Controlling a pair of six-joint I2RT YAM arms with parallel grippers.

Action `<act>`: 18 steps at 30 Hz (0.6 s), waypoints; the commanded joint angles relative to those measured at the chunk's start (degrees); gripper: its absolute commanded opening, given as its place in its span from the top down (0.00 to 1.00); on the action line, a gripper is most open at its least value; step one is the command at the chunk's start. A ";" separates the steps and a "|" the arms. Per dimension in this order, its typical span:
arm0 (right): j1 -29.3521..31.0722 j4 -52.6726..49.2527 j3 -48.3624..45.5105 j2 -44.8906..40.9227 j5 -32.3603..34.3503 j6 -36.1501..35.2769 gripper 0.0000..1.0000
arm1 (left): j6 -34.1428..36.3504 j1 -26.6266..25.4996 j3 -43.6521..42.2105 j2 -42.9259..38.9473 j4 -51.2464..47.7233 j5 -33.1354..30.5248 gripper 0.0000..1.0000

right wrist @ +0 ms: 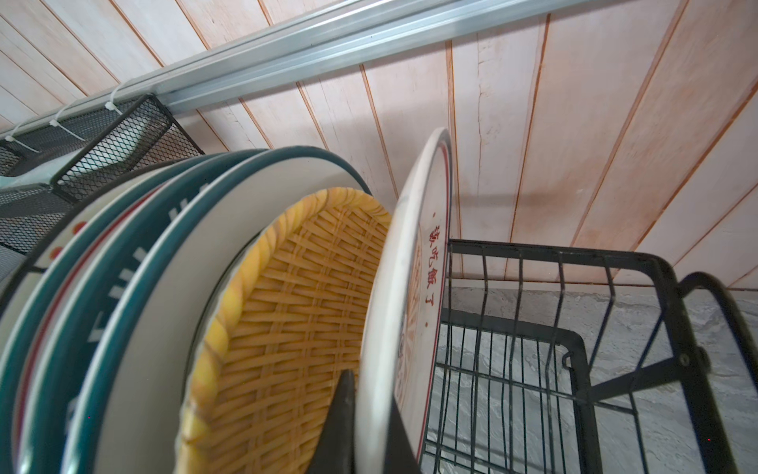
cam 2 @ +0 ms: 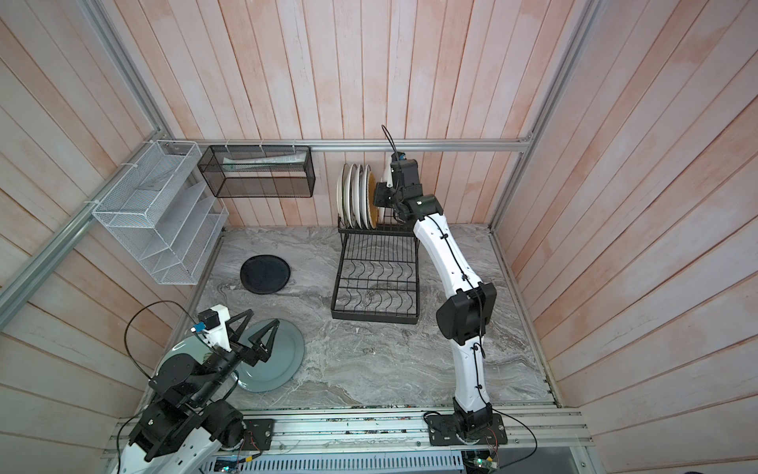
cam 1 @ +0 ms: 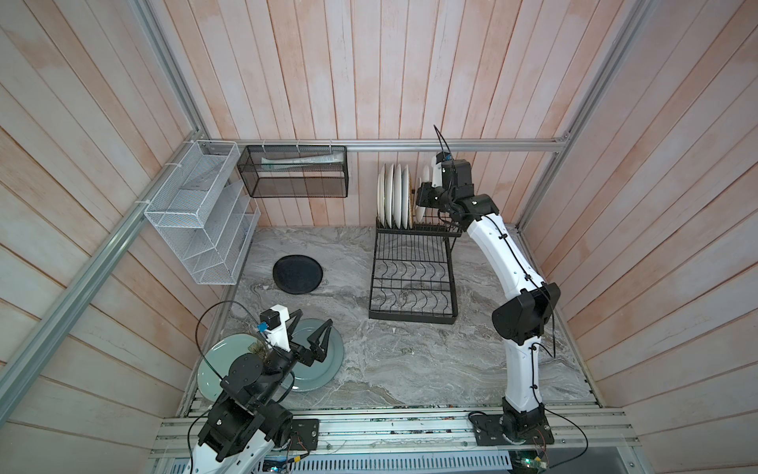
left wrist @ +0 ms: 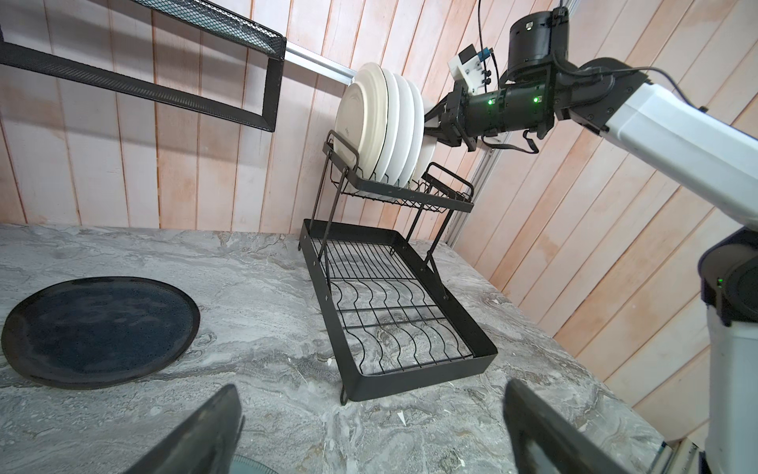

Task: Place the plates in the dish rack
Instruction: 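Lower the sunburst plate into the upper rack slot with the right gripper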

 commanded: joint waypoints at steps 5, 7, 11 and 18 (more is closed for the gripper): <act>-0.33 0.63 -0.15 0.40 0.91 -1.71 1.00 | -0.37 -0.21 1.36 0.19 -0.34 0.40 0.00; -0.24 0.82 -0.88 0.05 1.63 -2.12 1.00 | -0.37 -0.21 1.42 0.20 -0.31 0.40 0.00; -0.24 1.18 -2.22 -0.36 2.17 -2.61 1.00 | -0.42 -0.15 1.42 0.20 -0.30 0.40 0.00; -0.01 0.75 -2.69 -0.20 2.49 -3.18 0.93 | -0.46 -0.22 1.39 0.29 -0.36 0.38 0.00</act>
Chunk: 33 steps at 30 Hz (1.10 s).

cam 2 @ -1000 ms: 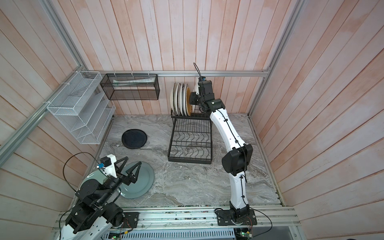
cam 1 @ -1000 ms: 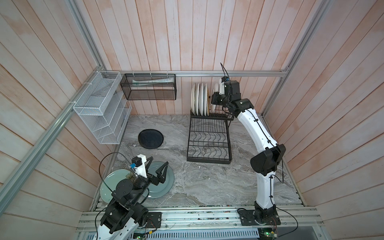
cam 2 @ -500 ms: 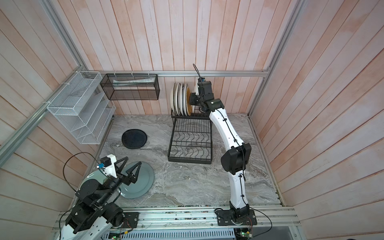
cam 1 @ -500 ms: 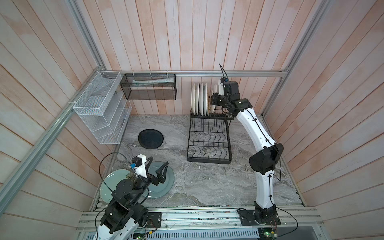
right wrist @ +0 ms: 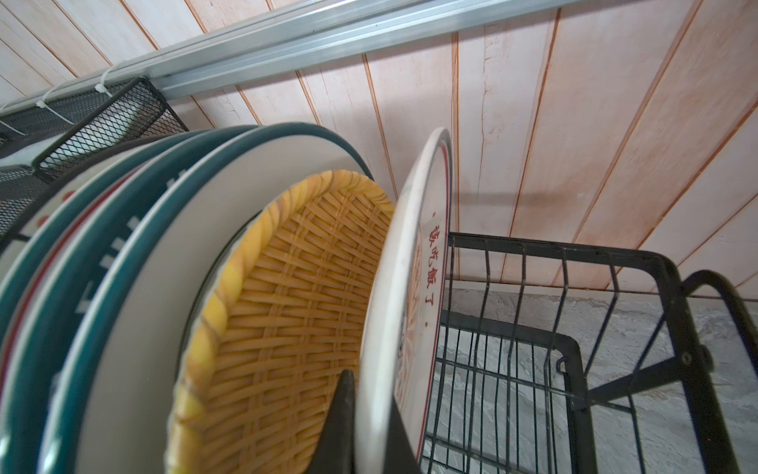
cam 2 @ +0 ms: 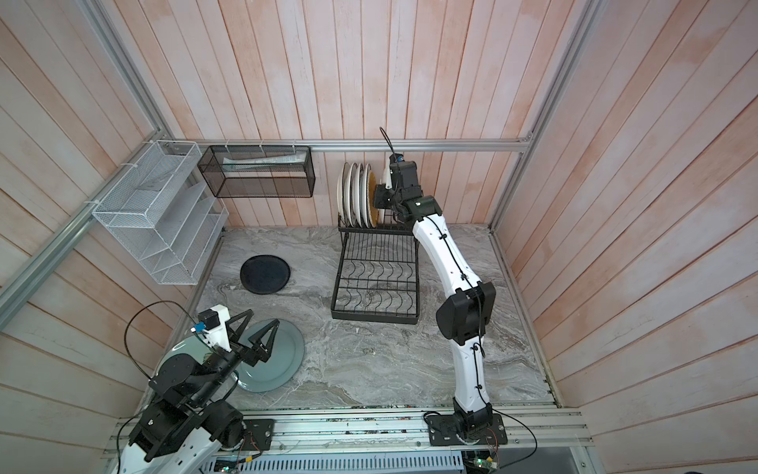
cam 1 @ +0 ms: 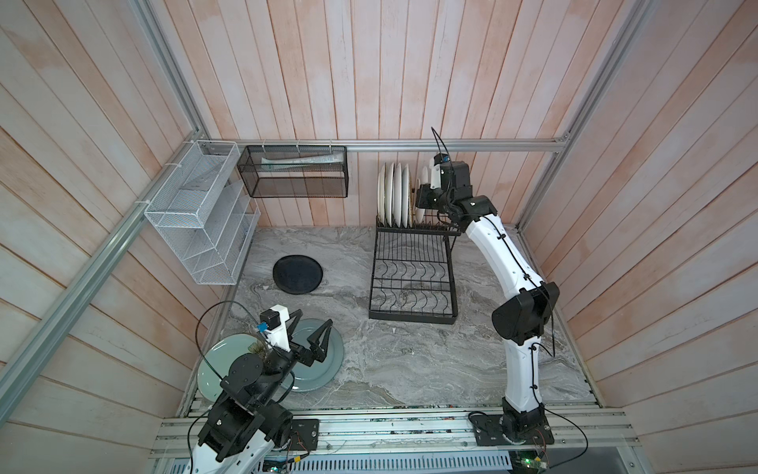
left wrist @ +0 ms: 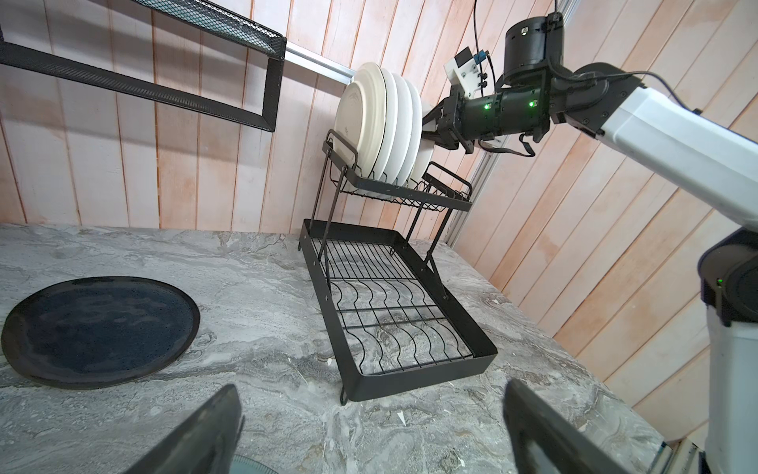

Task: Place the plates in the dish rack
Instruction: 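Lower the sunburst plate into the upper rack slot with the right gripper, then open and withdraw the right gripper while the left reaches toward the dark blue plate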

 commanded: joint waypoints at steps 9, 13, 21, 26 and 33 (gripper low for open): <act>0.78 -0.58 -1.36 -1.34 2.63 -1.36 0.72 | -0.49 -0.21 1.42 0.36 -0.39 0.32 0.00; 1.15 -0.57 -1.37 -2.00 2.81 -1.49 0.67 | -0.46 -0.19 1.38 0.41 -0.41 0.31 0.00; 1.32 -0.41 -1.27 -3.26 1.69 -0.71 0.64 | -0.58 -0.22 1.44 0.43 -0.49 0.12 0.00; 1.37 -0.24 -1.15 -3.96 1.48 -0.43 0.59 | -0.57 -0.21 1.50 0.40 -0.57 0.05 0.00; 1.43 -0.31 -1.10 -5.20 1.55 -0.42 0.56 | -0.70 -0.21 1.59 0.40 -0.70 -0.12 0.00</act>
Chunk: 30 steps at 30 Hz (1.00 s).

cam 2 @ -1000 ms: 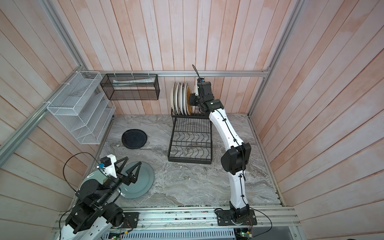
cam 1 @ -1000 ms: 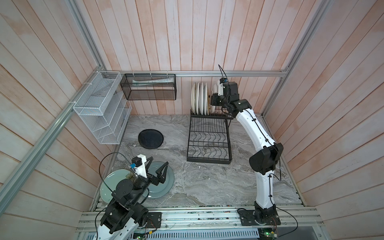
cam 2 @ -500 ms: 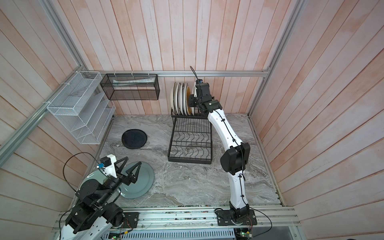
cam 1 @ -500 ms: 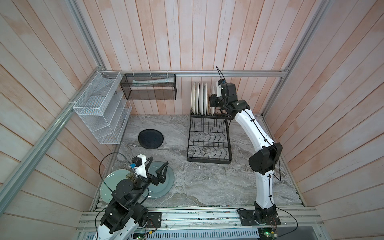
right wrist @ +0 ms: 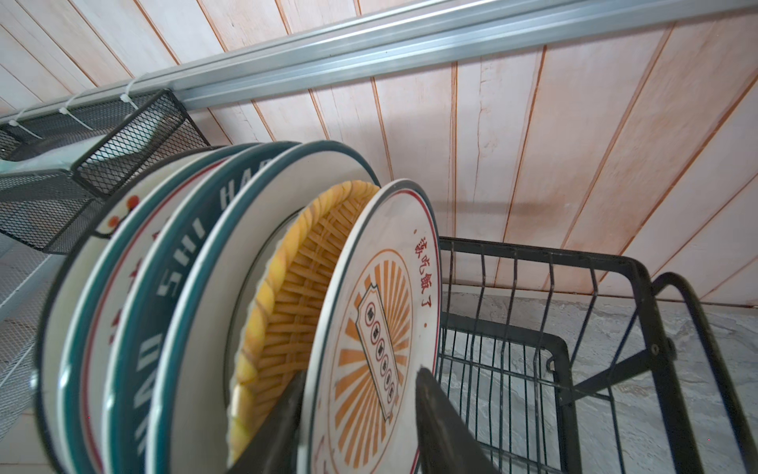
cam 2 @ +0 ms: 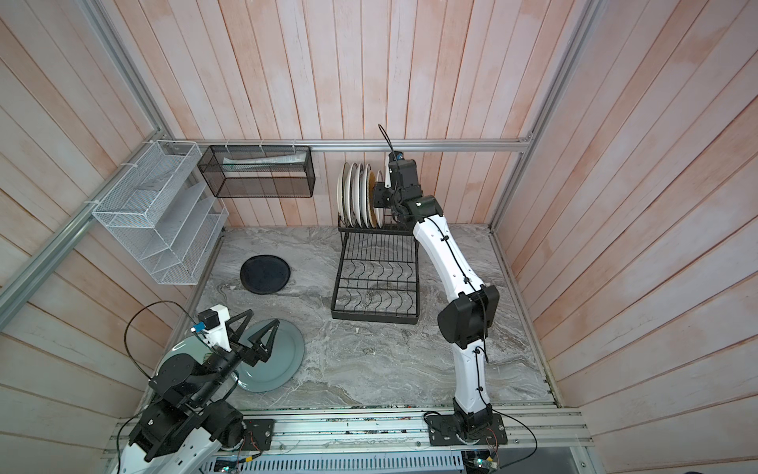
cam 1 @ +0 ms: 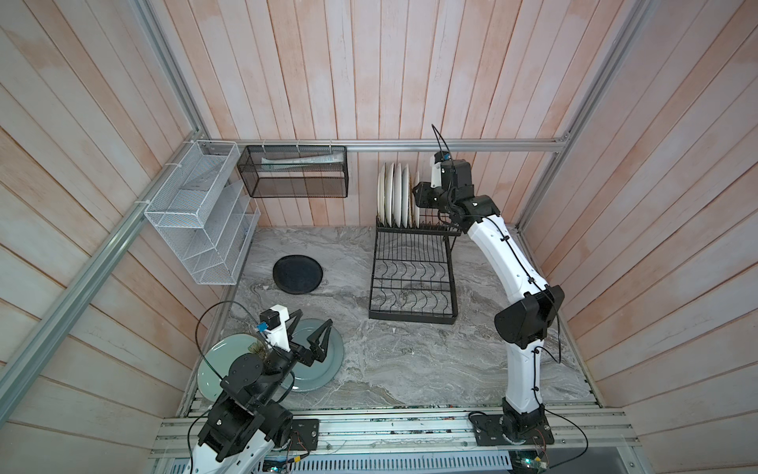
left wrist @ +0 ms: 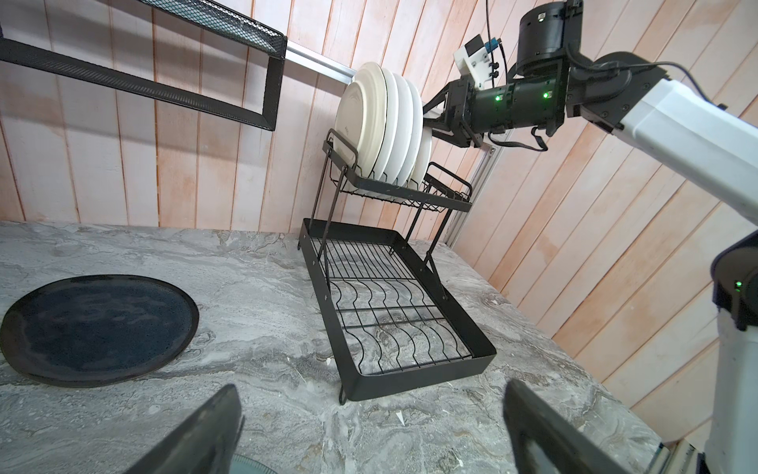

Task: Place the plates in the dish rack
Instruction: 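Open and withdraw the right gripper while the left reaches toward the dark blue plate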

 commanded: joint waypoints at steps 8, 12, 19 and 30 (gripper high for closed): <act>0.34 0.21 -0.37 -3.83 -0.90 0.10 0.54 | -0.32 -0.21 1.58 0.53 -0.65 -0.23 0.00; 0.56 0.16 -0.38 -4.99 -1.27 -0.05 0.52 | -0.39 -0.21 1.59 0.49 -0.70 -0.36 0.00; 0.78 1.47 -2.89 -8.99 -2.62 -0.67 0.45 | -0.76 -0.21 1.85 1.10 -1.04 -0.97 0.00; 4.18 19.89 -37.97 -36.40 -3.18 2.08 0.24 | -5.22 -0.25 5.84 8.67 -6.05 -2.78 0.00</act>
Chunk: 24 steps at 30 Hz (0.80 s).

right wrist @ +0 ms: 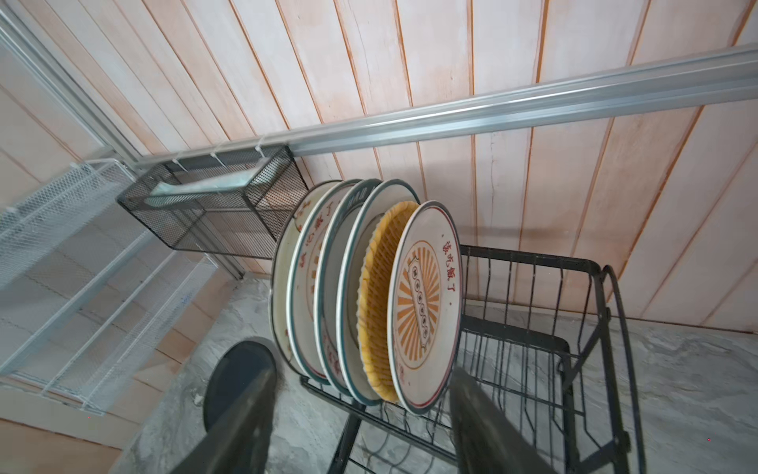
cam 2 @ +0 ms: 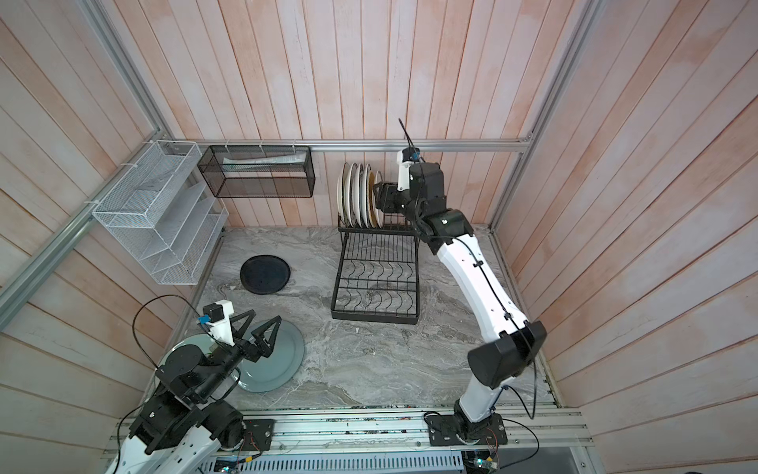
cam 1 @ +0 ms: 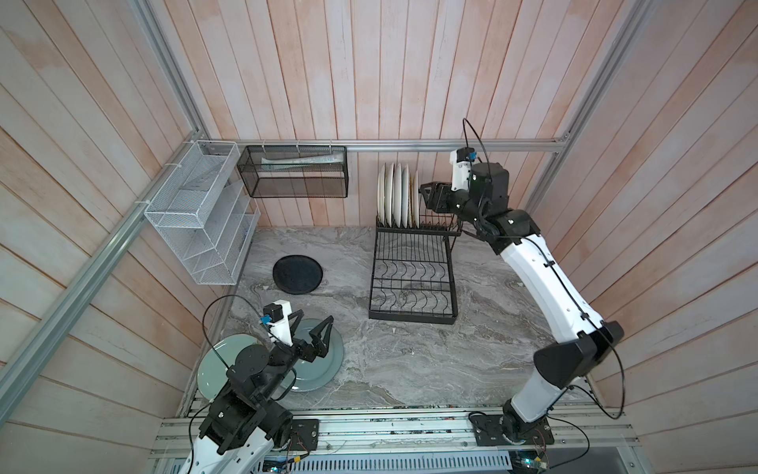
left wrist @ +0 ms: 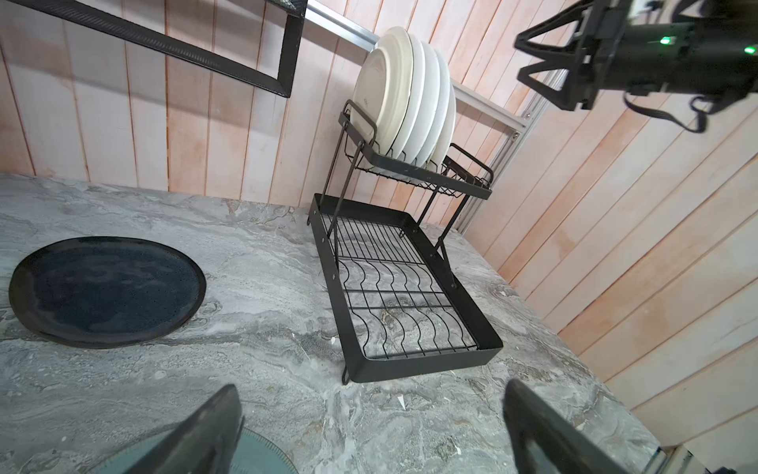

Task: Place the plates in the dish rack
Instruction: 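Open and withdraw the right gripper while the left reaches toward the dark blue plate, then grip the rim of the dark blue plate with the left gripper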

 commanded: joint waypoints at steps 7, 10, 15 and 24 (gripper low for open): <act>3.13 19.01 -37.69 -29.62 0.40 7.29 0.13 | -1.66 0.37 5.15 10.14 -5.77 -2.98 0.00; 3.55 22.06 -46.57 -34.85 -2.48 7.88 0.02 | -1.35 5.86 6.69 16.83 -5.42 2.22 0.00; 4.43 29.99 -58.83 -38.82 -4.16 7.13 0.02 | -4.79 26.99 7.84 28.21 0.02 21.17 0.00; 6.41 40.07 -72.37 -40.31 -6.33 5.62 0.02 | -14.03 43.94 8.84 53.52 13.91 24.66 0.12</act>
